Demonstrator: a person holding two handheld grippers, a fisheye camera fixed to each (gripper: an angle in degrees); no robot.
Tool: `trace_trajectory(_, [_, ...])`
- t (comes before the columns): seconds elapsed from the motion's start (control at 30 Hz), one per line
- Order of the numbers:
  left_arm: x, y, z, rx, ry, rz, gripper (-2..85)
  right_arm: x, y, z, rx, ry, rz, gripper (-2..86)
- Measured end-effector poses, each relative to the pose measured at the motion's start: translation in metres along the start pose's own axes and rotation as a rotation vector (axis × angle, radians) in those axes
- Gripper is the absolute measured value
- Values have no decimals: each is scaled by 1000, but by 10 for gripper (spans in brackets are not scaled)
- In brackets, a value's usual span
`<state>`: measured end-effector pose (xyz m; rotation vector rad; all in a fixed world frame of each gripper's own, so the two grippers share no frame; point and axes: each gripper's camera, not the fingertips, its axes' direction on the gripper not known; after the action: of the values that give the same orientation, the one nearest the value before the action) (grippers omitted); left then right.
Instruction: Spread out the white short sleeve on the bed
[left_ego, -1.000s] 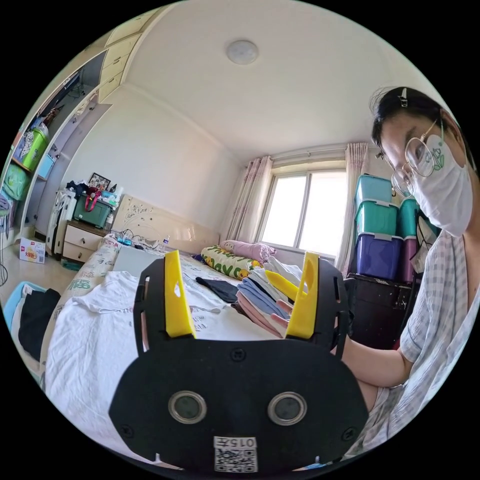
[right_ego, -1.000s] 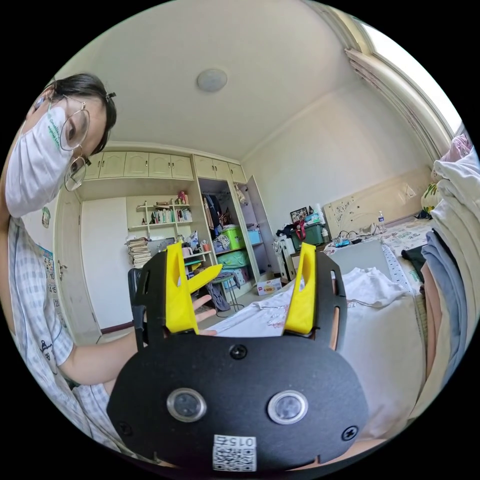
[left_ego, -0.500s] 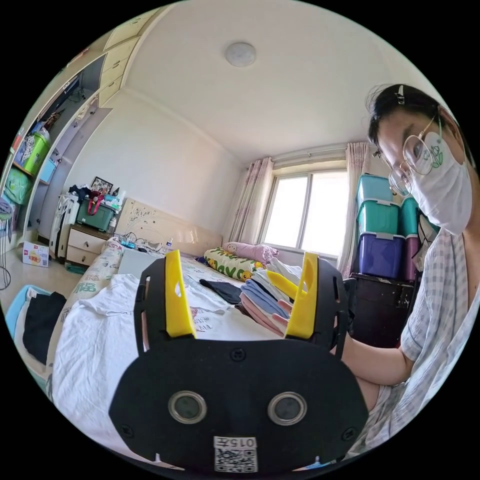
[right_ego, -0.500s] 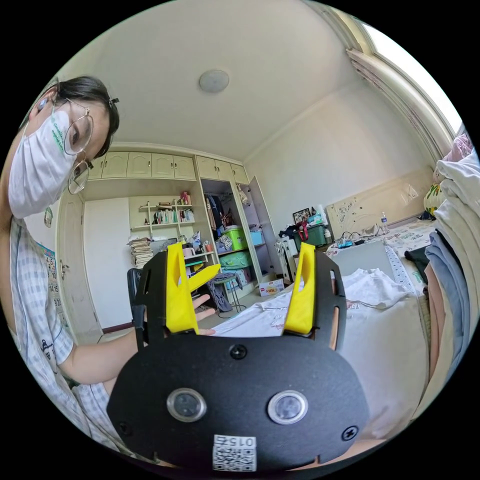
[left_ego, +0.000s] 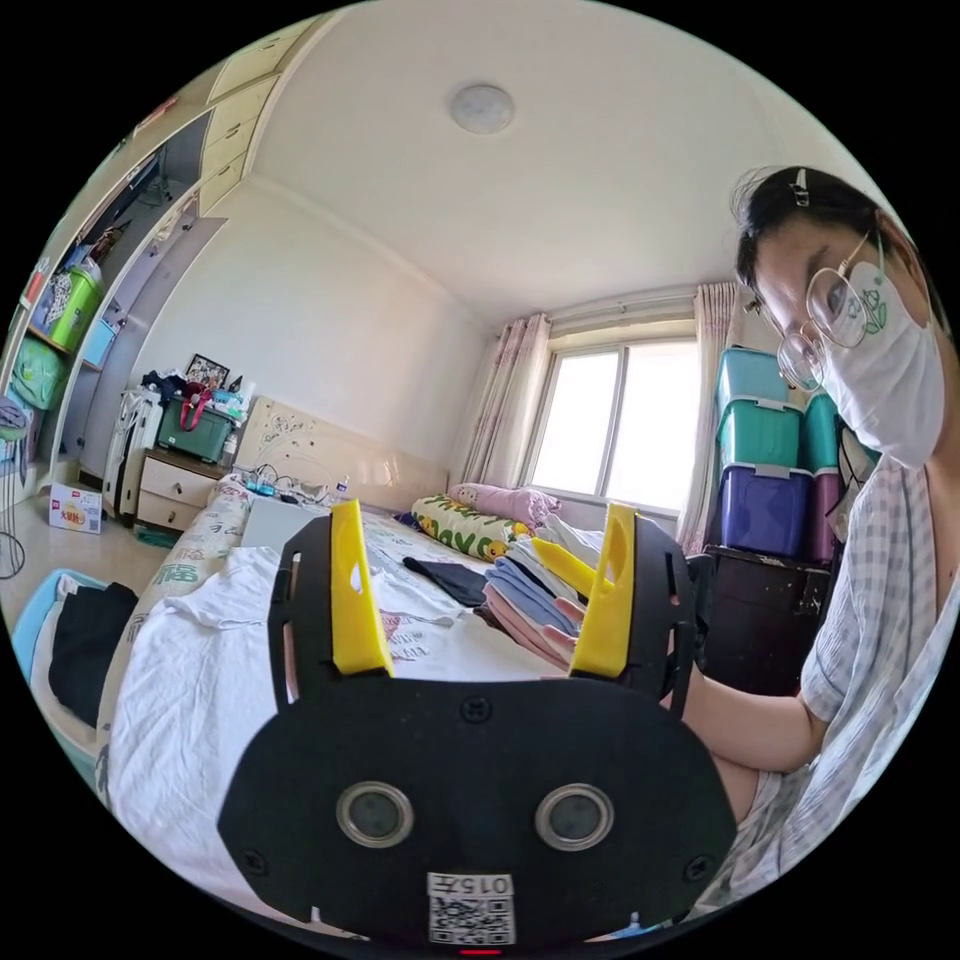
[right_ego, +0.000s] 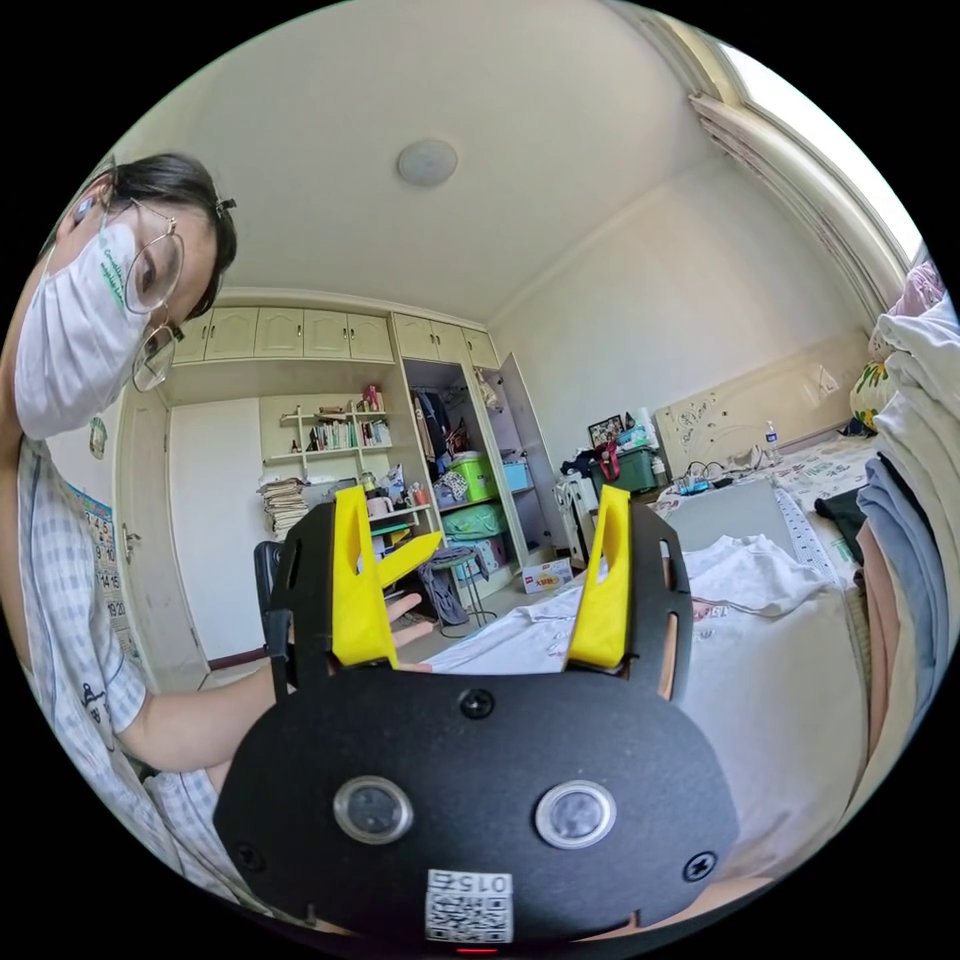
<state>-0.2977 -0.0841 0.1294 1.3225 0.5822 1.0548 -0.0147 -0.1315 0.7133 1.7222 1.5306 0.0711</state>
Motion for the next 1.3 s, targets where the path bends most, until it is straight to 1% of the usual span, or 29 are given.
trace_trajectory(0.53, [-23,-12,35,-19,-16,2,306,-24,99,25,-29,16,-18,291])
trace_trajectory(0.6, [-27,-14,42,-39,-18,-4,291,-23,109,28,-36,13,-1,281])
trace_trajectory(0.7, [-51,-22,51,-83,-38,-105,238,-11,115,25,-15,-5,46,242])
trace_trajectory(0.77, [-76,-43,56,-159,-89,-195,178,9,104,28,-111,75,64,189])
trace_trajectory(0.8, [-83,-50,58,-198,-120,-200,161,17,100,30,-146,100,78,180])
trace_trajectory(0.83, [-97,-64,61,-275,-175,-202,136,34,88,33,-213,127,92,162])
trace_trajectory(0.87, [-111,-79,65,-314,-206,-195,119,50,75,41,-298,147,69,141])
trace_trajectory(0.9, [-118,-88,69,-331,-212,-175,118,59,69,46,-338,167,57,131])
trace_trajectory(0.97, [-152,-124,94,-406,-260,-98,112,102,48,75,-456,274,44,90])
trace_trajectory(1.0, [-161,-132,103,-424,-273,-87,111,114,45,86,-474,294,36,84])
trace_trajectory(1.07, [-209,-157,152,-510,-344,-36,108,170,46,141,-521,352,37,78])
trace_trajectory(1.1, [-222,-161,166,-533,-365,-37,108,185,50,159,-536,354,43,82])
trace_trajectory(1.17, [-275,-166,228,-614,-404,-38,111,251,75,236,-619,369,103,101])
trace_trajectory(1.2, [-289,-164,243,-625,-411,-49,112,268,84,256,-643,371,124,107])
trace_trajectory(1.27, [-349,-153,302,-666,-449,-128,117,329,123,333,-748,406,169,122])
trace_trajectory(1.3, [-364,-149,316,-677,-462,-155,118,344,133,352,-774,428,170,126])
